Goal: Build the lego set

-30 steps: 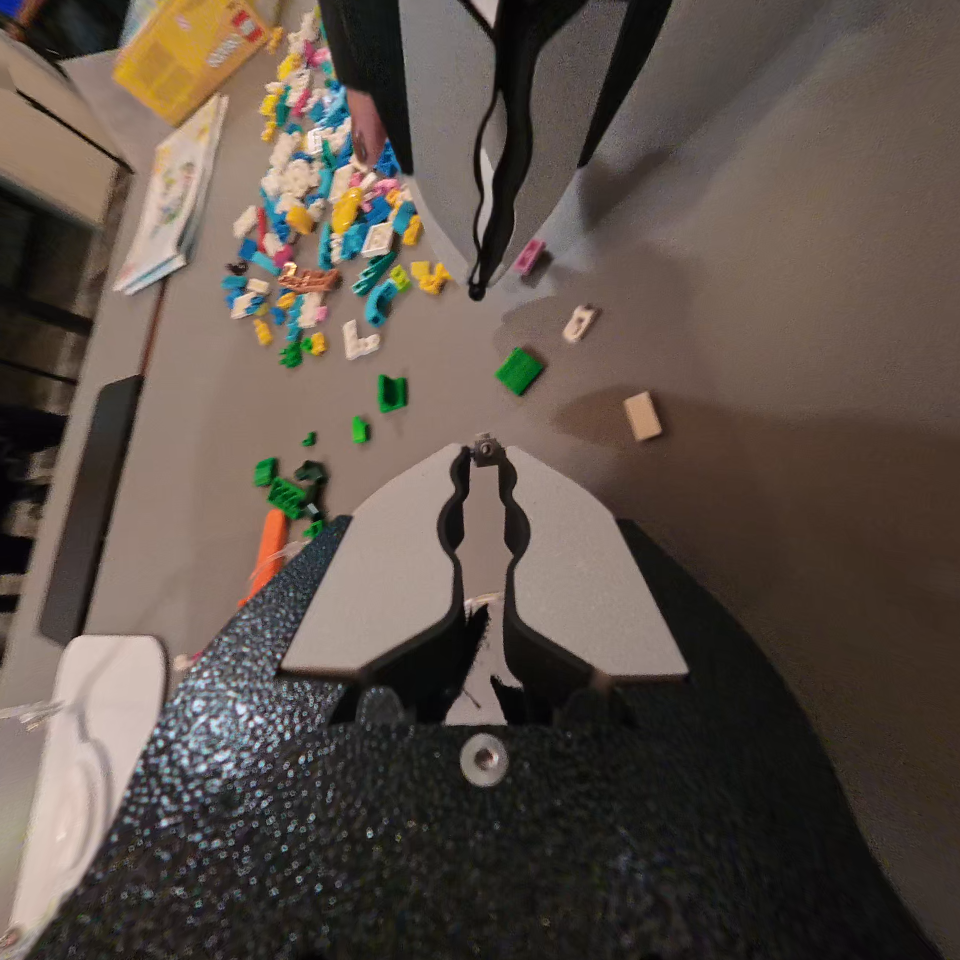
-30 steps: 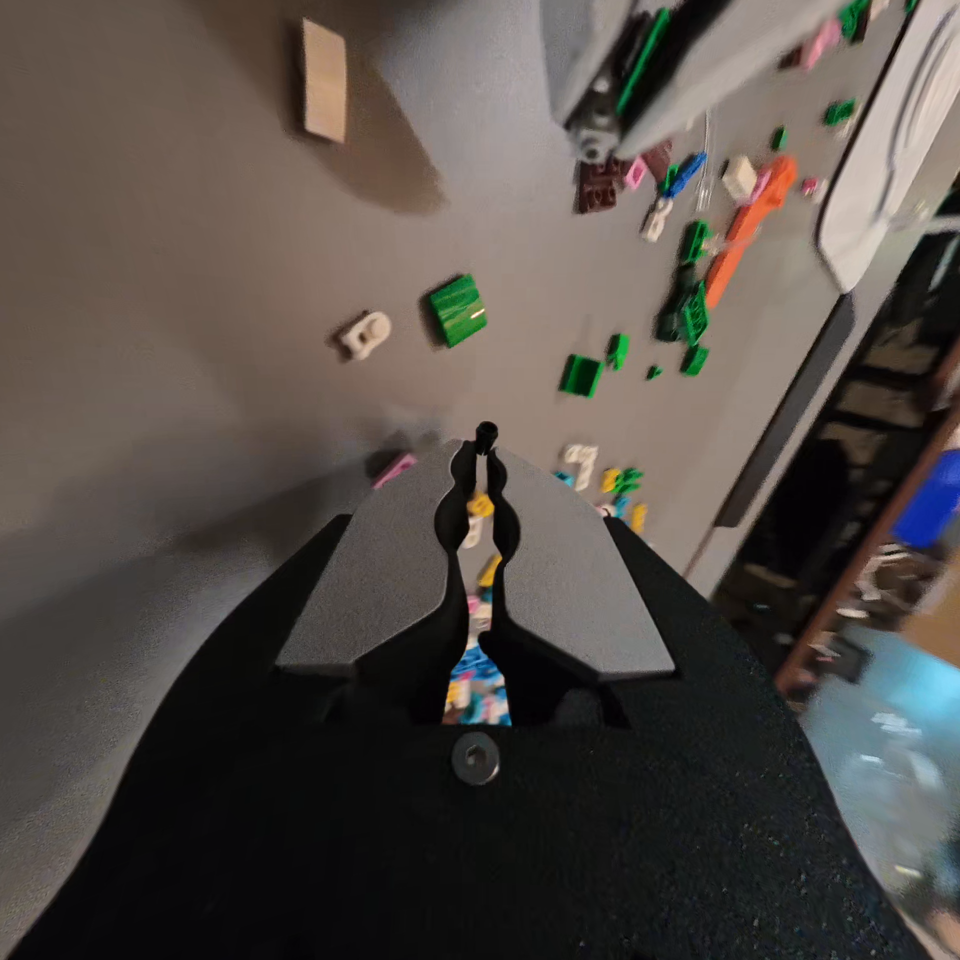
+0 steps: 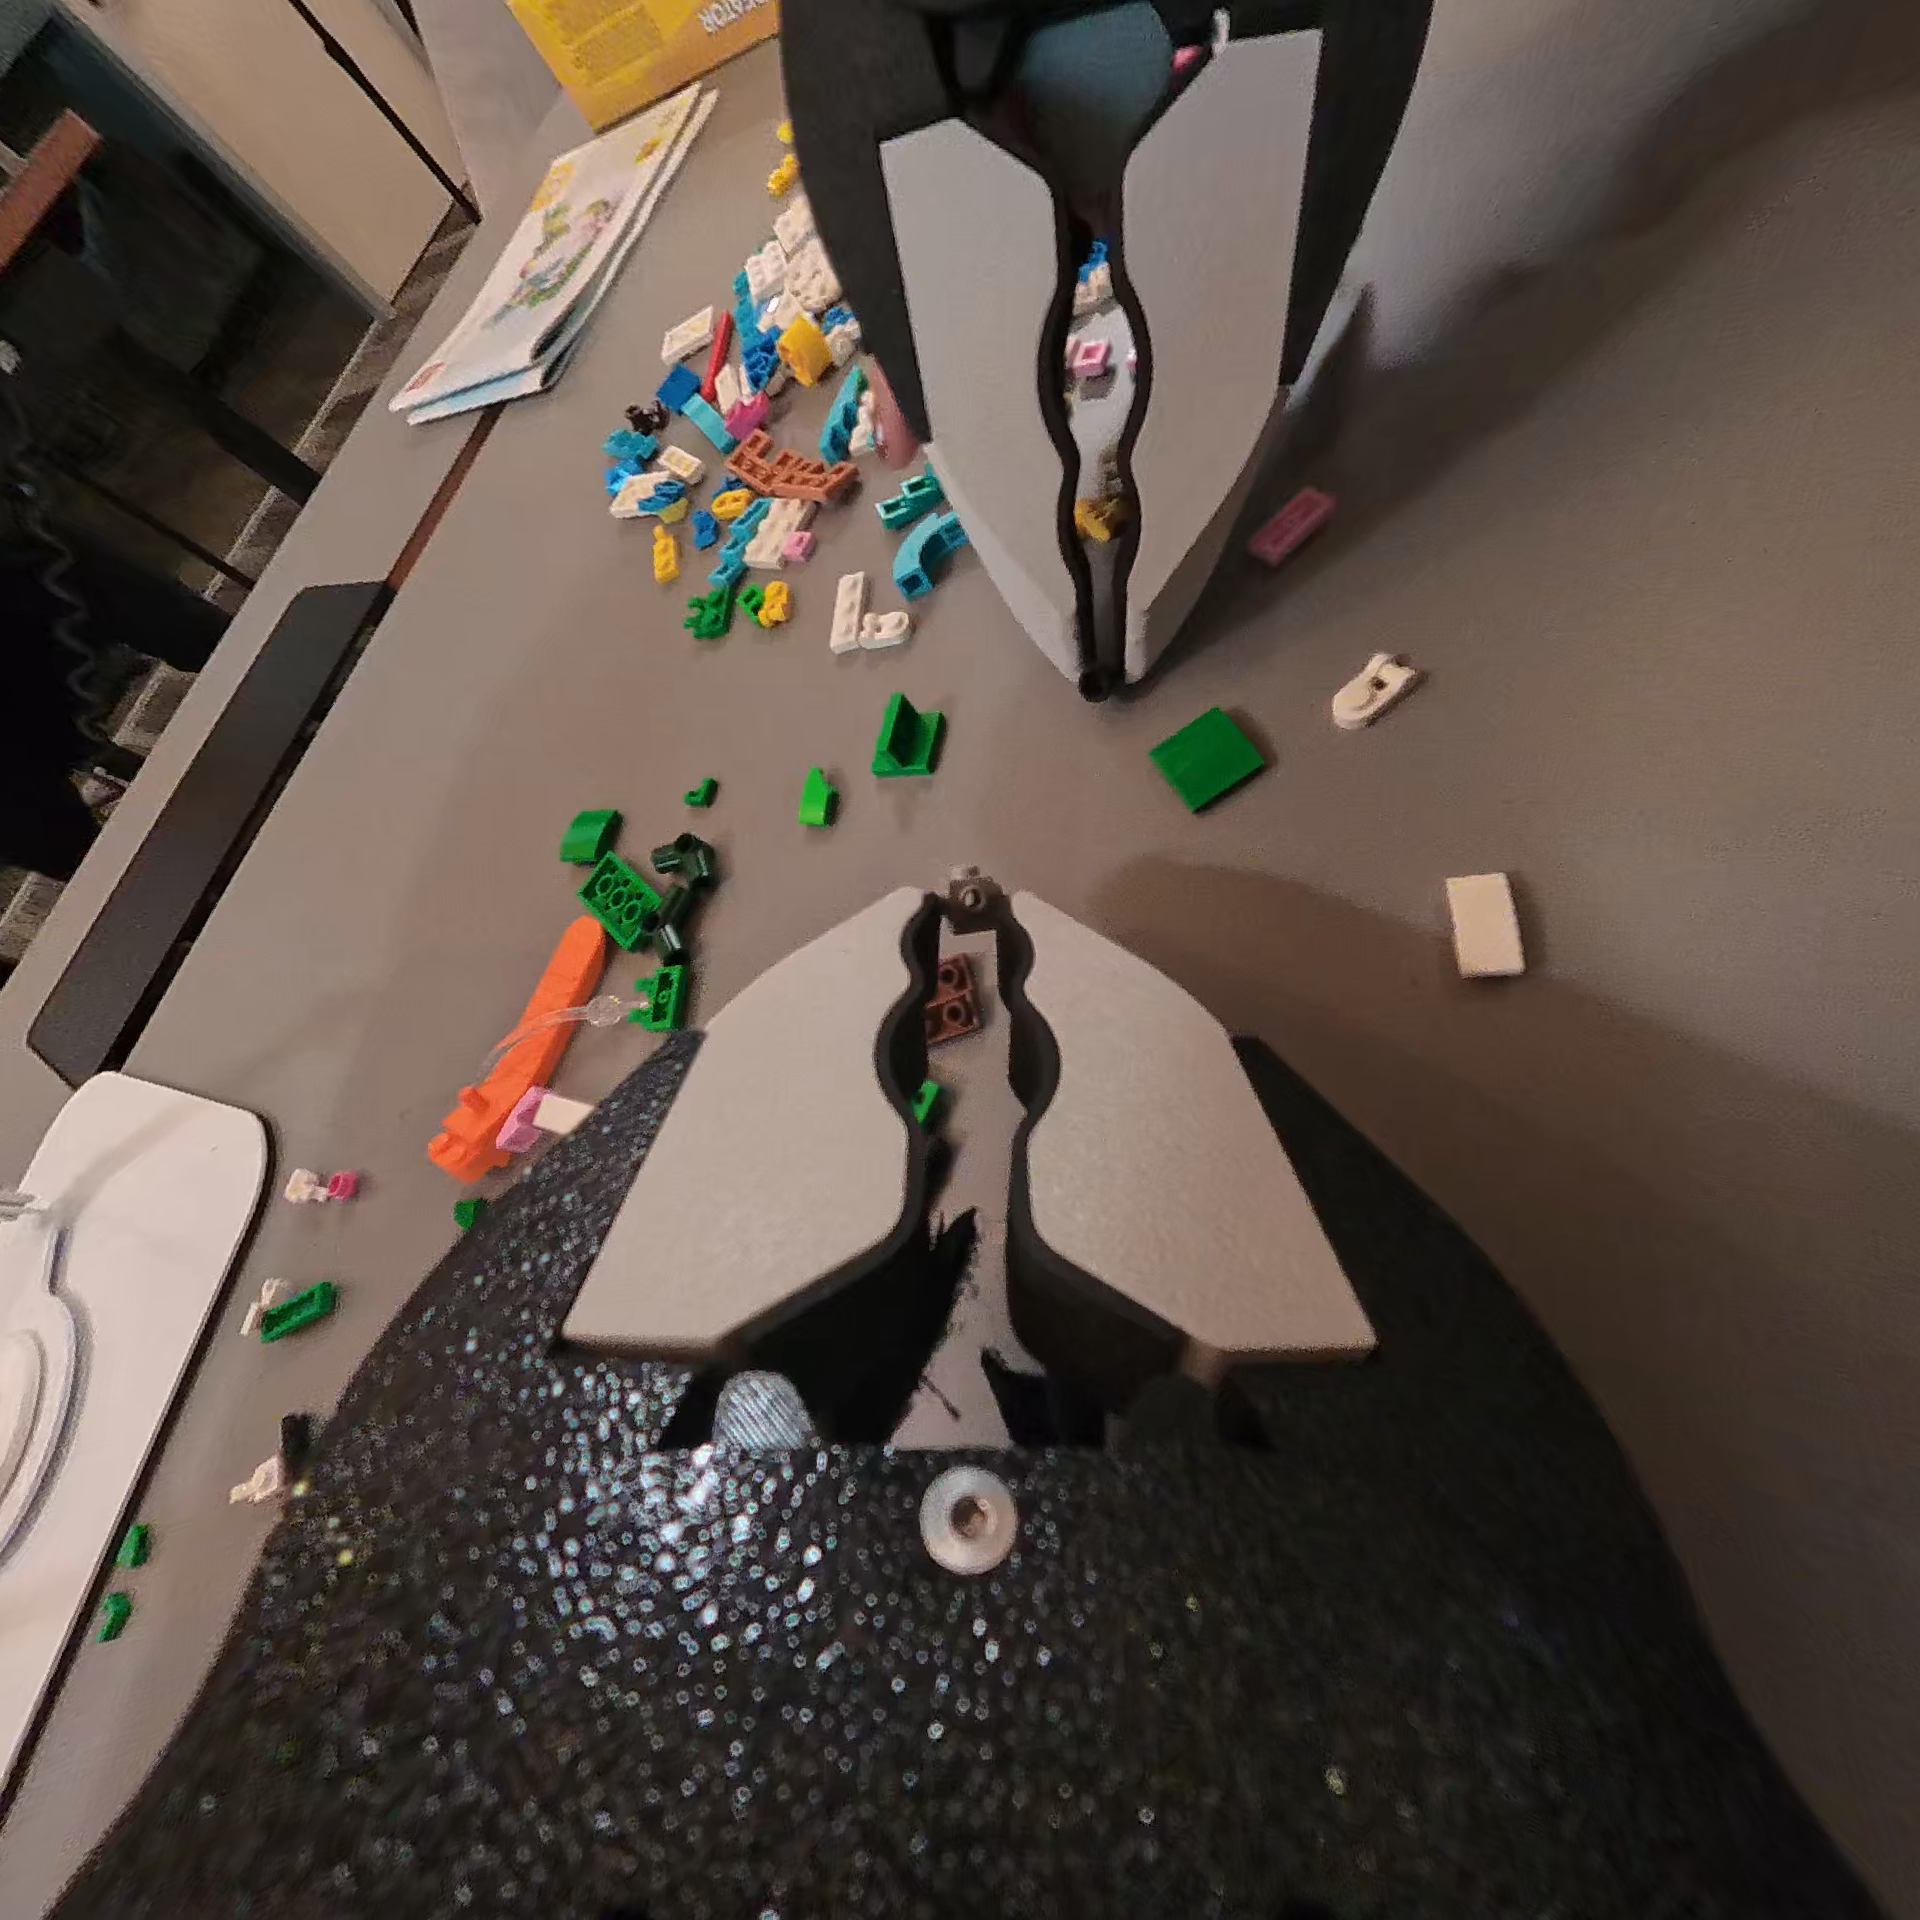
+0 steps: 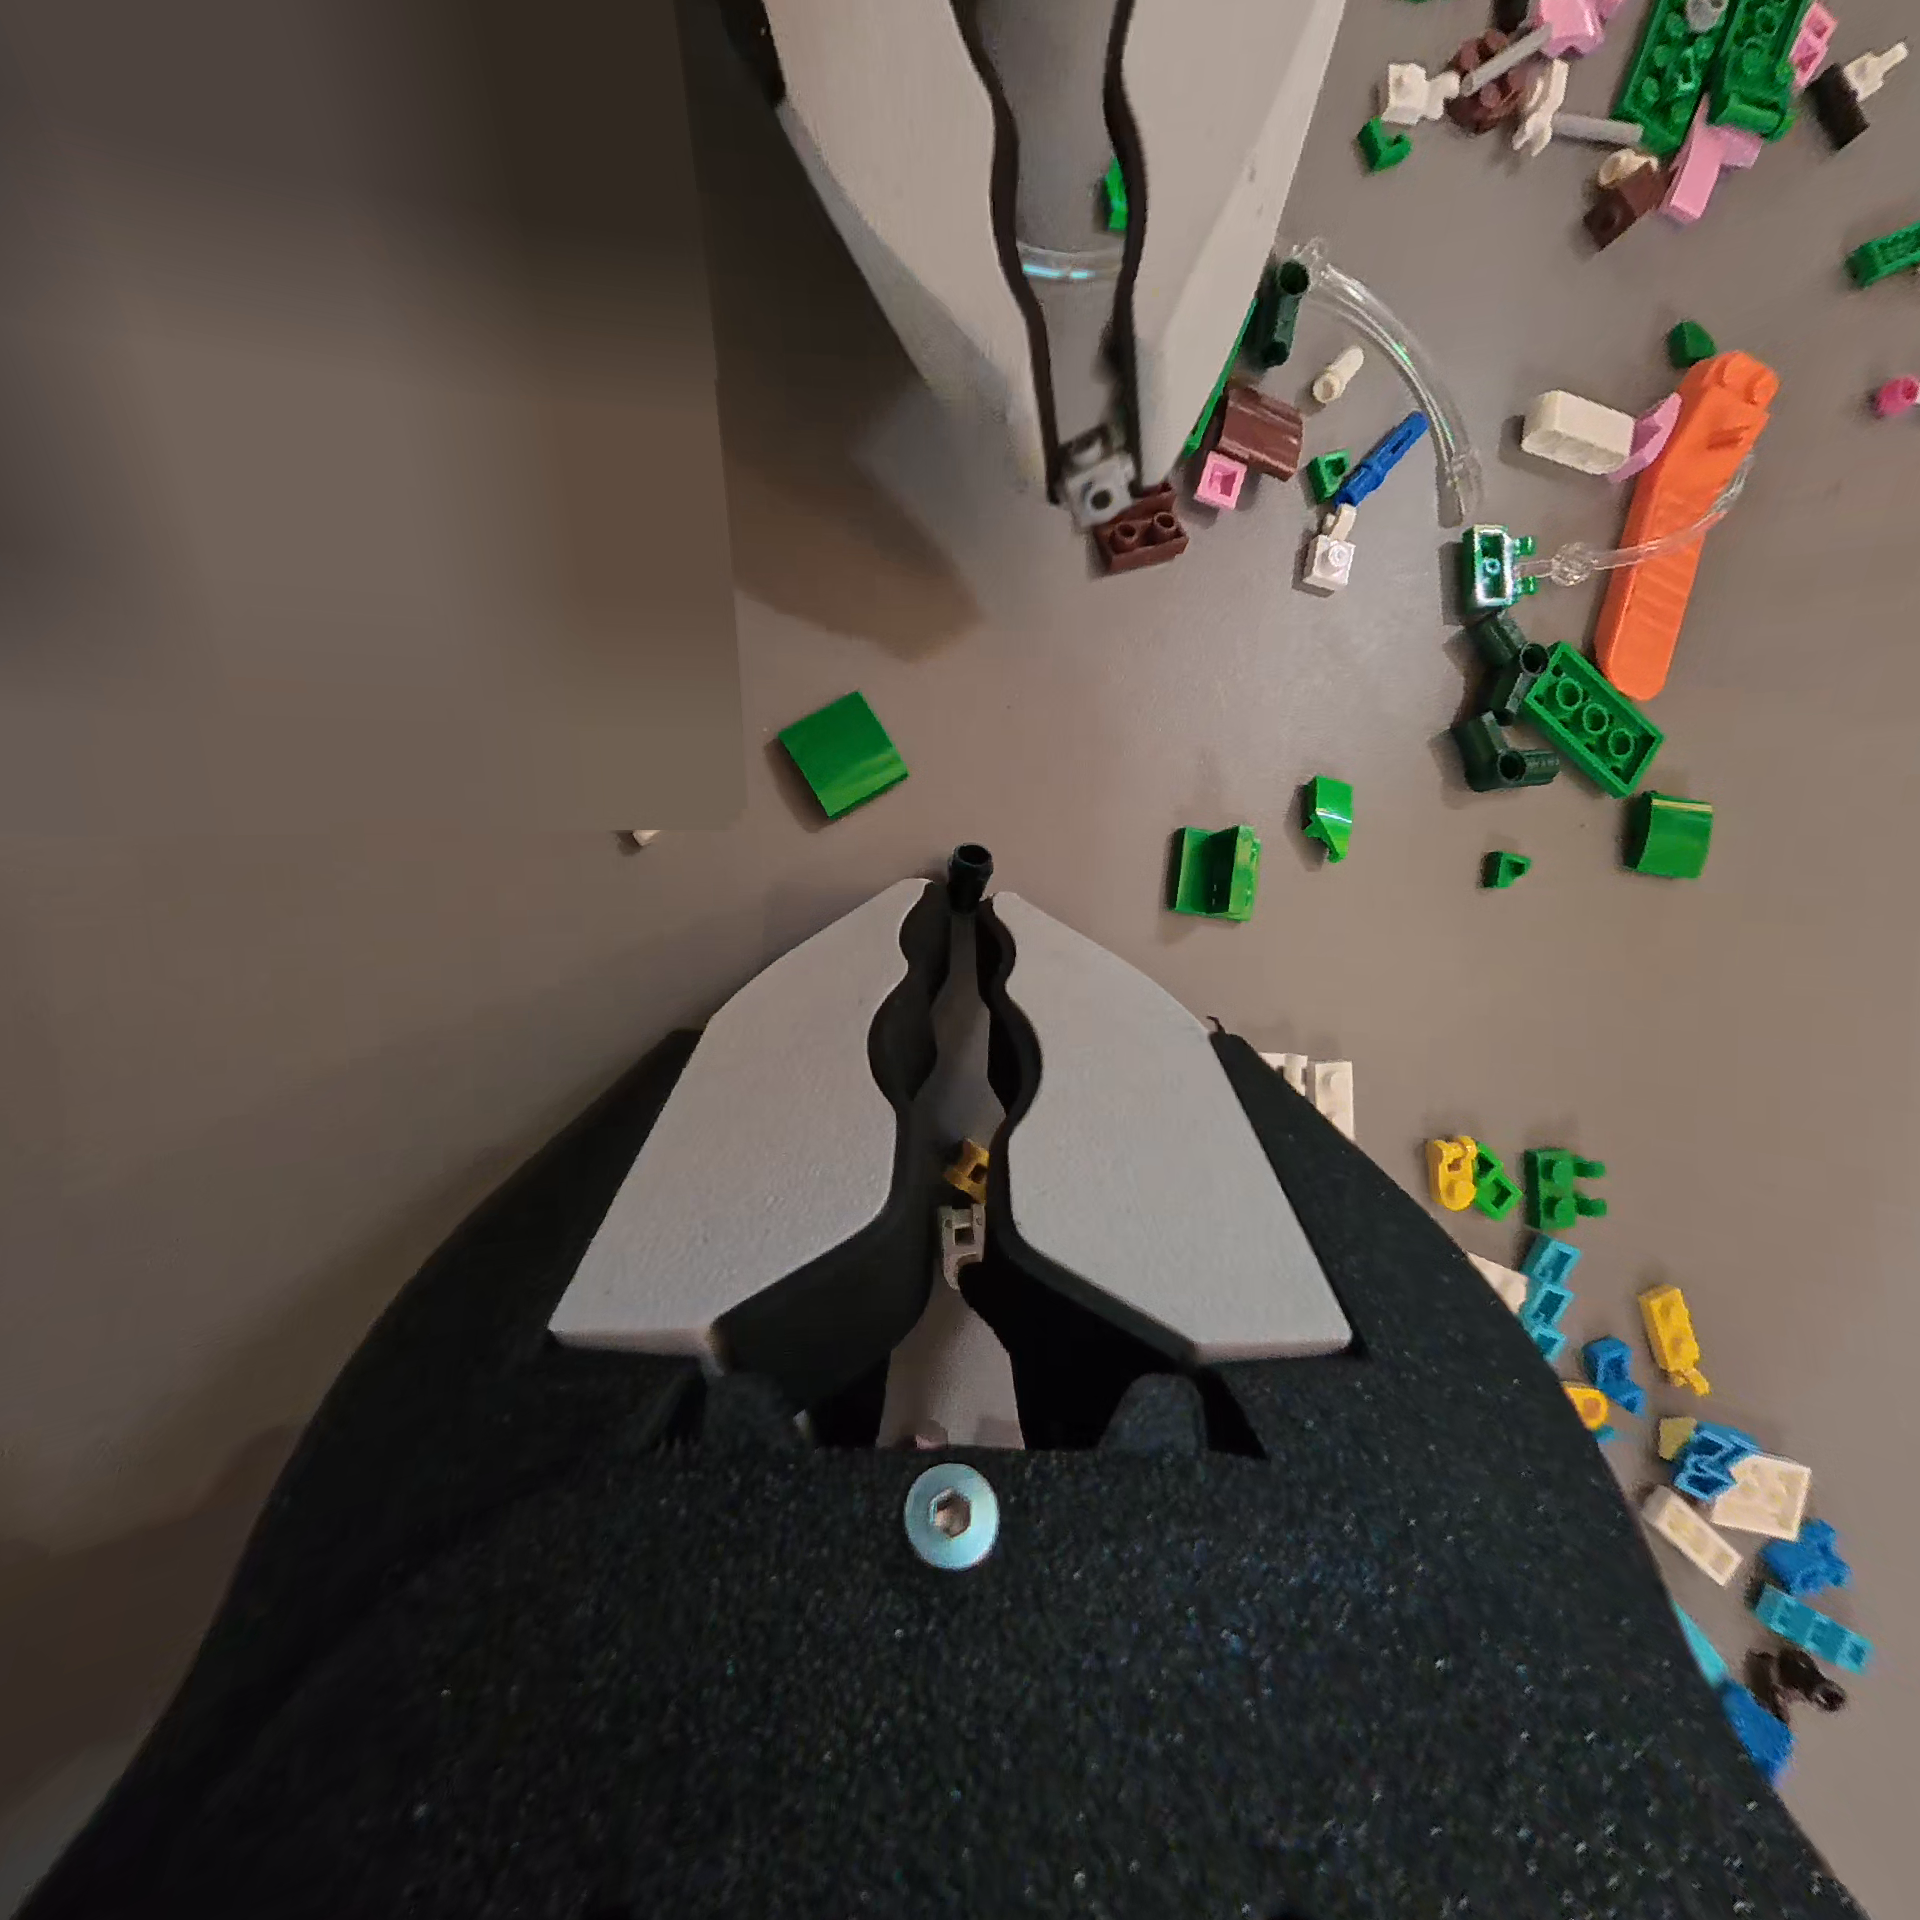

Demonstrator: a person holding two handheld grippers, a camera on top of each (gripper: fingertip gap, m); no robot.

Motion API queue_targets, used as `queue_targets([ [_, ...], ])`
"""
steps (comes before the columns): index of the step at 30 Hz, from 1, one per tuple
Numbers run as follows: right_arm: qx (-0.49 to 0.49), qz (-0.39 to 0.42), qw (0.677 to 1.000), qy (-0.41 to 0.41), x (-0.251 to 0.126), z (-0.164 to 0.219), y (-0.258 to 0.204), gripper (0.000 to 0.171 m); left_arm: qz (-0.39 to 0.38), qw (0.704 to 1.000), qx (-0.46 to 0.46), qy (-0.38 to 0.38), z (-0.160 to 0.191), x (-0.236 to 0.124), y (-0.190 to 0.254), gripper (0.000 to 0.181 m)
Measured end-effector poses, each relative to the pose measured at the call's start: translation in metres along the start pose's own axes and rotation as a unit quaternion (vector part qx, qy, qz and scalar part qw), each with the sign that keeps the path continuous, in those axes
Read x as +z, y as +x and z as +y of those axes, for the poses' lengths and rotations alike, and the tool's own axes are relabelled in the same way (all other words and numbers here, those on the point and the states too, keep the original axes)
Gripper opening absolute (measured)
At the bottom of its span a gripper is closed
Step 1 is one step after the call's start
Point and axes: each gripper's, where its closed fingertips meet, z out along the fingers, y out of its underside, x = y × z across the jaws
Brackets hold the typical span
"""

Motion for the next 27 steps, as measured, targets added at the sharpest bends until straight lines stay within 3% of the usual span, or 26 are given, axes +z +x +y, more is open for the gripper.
queue_targets([
  [11,0.012,-0.013,0.995,-0.096,-0.001,0.002,0.004,0.013,0.015,0.999,0.033,-0.014,0.002,0.004,0.011,0.01],
  [14,0.03,-0.015,0.997,-0.064,-0.002,0.003,0.004,0.016,0.013,0.999,0.036,-0.01,0.001,0.003,0.011,0.01],
  [21,0.14,-0.001,0.985,0.102,-0.005,-0.006,0.014,0.017,0.005,1.0,0.029,0.007,-0.003,0.001,0.008,0.01],
  [27,0.13,0.042,0.986,0.096,-0.003,0.0,0.009,0.013,0.005,0.999,0.033,0.006,-0.003,0.001,0.009,0.01],
])
